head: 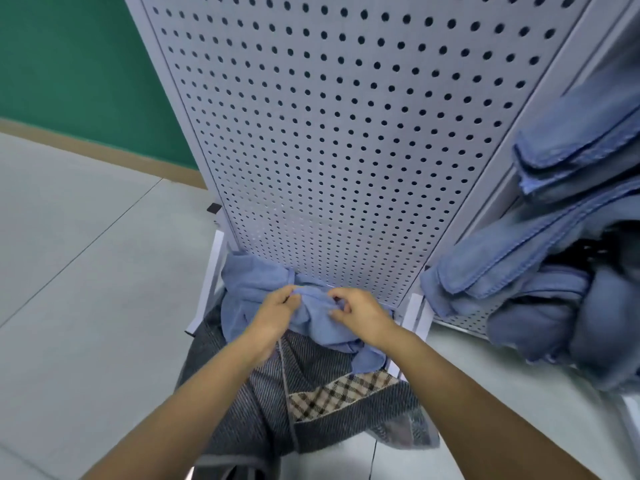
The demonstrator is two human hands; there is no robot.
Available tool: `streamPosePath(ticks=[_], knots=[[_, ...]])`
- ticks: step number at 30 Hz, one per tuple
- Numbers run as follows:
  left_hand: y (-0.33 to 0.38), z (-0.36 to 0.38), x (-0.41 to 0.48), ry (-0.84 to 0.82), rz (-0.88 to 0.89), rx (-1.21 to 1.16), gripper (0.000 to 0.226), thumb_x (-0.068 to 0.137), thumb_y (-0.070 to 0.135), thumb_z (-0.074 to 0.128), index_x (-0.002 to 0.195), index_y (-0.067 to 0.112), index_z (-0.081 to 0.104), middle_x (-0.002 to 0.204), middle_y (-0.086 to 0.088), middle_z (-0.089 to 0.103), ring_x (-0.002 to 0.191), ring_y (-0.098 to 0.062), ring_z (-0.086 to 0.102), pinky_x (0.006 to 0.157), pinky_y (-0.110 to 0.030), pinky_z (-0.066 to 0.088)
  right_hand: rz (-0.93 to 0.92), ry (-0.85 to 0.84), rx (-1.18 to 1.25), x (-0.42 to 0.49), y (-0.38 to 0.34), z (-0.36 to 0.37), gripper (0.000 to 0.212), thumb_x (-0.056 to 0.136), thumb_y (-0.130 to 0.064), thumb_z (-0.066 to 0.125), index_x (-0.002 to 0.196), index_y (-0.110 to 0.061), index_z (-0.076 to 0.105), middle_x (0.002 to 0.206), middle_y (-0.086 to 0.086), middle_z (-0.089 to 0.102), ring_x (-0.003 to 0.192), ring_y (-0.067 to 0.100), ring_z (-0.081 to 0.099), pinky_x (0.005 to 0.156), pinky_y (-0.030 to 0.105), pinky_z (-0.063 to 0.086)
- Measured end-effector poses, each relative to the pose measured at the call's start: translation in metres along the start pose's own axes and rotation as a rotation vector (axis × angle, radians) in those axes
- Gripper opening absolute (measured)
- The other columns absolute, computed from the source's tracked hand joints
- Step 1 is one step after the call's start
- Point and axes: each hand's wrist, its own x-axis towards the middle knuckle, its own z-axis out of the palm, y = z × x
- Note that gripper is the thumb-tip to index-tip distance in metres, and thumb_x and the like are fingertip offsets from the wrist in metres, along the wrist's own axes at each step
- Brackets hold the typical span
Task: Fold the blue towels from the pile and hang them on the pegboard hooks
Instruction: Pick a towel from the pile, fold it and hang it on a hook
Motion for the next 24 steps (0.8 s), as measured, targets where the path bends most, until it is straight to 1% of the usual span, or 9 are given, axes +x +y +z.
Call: streamPosePath(ticks=[3, 5, 7, 10, 14, 16, 18, 20, 24], knots=[[0.035, -0.025, -0.025, 0.018, 0.053, 0.030, 0.026, 0.102, 0.007, 0.037, 0.109, -0.003, 0.060, 0.105, -0.019, 0.065, 0.093, -0.023, 0.061, 0.077, -0.026, 0.051, -0.041, 0.039, 0.029, -0.012, -0.040, -0.020, 0.007, 0.087, -0.017, 0.055, 0.084, -0.024, 0.057, 0.066, -0.004, 0.046, 0.066, 0.014, 0.044, 0.063, 0.037, 0.042], [0.065, -0.038, -0.045, 0.033, 0.110, 0.086, 0.025, 0.102, 0.007, 0.038, 0.110, -0.002, 0.060, 0.106, -0.019, 0.066, 0.094, -0.024, 0.062, 0.082, -0.031, 0.051, -0.055, 0.048, 0.018, -0.025, -0.070, -0.036, 0.004, 0.084, -0.021, 0.055, 0.083, -0.023, 0.051, 0.076, -0.001, 0.045, 0.078, 0.020, 0.047, 0.068, 0.036, 0.043], [0.100, -0.046, -0.069, 0.016, 0.187, 0.110, 0.023, 0.101, 0.005, 0.039, 0.101, 0.003, 0.062, 0.103, -0.020, 0.067, 0.093, -0.026, 0.062, 0.086, -0.039, 0.049, -0.084, 0.063, 0.060, -0.044, -0.099, -0.053, 0.008, 0.085, -0.020, 0.055, 0.082, -0.020, 0.048, 0.073, -0.002, 0.046, 0.068, 0.018, 0.045, 0.062, 0.032, 0.037], [0.155, -0.050, -0.108, 0.016, 0.250, 0.096, 0.025, 0.101, 0.006, 0.040, 0.094, 0.008, 0.065, 0.096, -0.015, 0.068, 0.086, -0.023, 0.059, 0.077, -0.035, 0.048, -0.175, 0.132, 0.144, -0.081, -0.137, -0.090, 0.016, 0.089, -0.019, 0.057, 0.078, -0.025, 0.047, 0.064, -0.007, 0.046, 0.055, 0.006, 0.038, 0.055, 0.025, 0.033], [0.227, -0.037, -0.171, -0.023, 0.341, -0.025, 0.018, 0.100, 0.013, 0.047, 0.098, 0.014, 0.065, 0.092, -0.006, 0.066, 0.081, -0.017, 0.057, 0.073, -0.029, 0.046, -0.207, 0.273, 0.215, -0.140, -0.187, -0.153, 0.015, 0.094, -0.013, 0.052, 0.092, 0.000, 0.058, 0.070, 0.007, 0.048, 0.059, 0.012, 0.037, 0.056, 0.028, 0.031], [0.256, -0.027, -0.204, -0.053, 0.385, -0.127, 0.014, 0.097, 0.018, 0.053, 0.107, 0.014, 0.062, 0.089, -0.002, 0.063, 0.078, -0.014, 0.056, 0.073, -0.026, 0.048, -0.236, 0.367, 0.274, -0.179, -0.214, -0.187, 0.016, 0.096, -0.011, 0.049, 0.092, 0.001, 0.057, 0.069, 0.007, 0.044, 0.059, 0.012, 0.034, 0.053, 0.026, 0.027], [0.275, -0.014, -0.238, -0.091, 0.432, -0.129, 0.024, 0.092, 0.028, 0.060, 0.114, 0.017, 0.059, 0.091, 0.001, 0.061, 0.080, -0.010, 0.056, 0.079, -0.026, 0.048, -0.269, 0.473, 0.334, -0.219, -0.236, -0.217, 0.018, 0.096, -0.011, 0.048, 0.080, -0.003, 0.052, 0.065, 0.003, 0.039, 0.058, 0.012, 0.033, 0.053, 0.027, 0.026], [0.282, 0.005, -0.266, -0.152, 0.460, -0.065, 0.036, 0.085, 0.039, 0.065, 0.117, 0.024, 0.056, 0.106, 0.003, 0.063, 0.095, -0.010, 0.058, 0.090, -0.032, 0.045, -0.278, 0.570, 0.394, -0.256, -0.252, -0.242, 0.020, 0.097, -0.012, 0.049, 0.078, -0.005, 0.050, 0.064, 0.003, 0.041, 0.055, 0.012, 0.037, 0.053, 0.027, 0.033], [0.272, 0.058, -0.313, -0.277, 0.443, 0.082, 0.059, 0.074, 0.043, 0.078, 0.123, 0.023, 0.051, 0.117, 0.010, 0.061, 0.109, -0.006, 0.056, 0.094, -0.027, 0.046, -0.260, 0.599, 0.689, -0.321, -0.277, -0.274, 0.018, 0.096, -0.012, 0.051, 0.079, -0.011, 0.049, 0.063, 0.007, 0.047, 0.054, 0.014, 0.048, 0.052, 0.024, 0.050]])
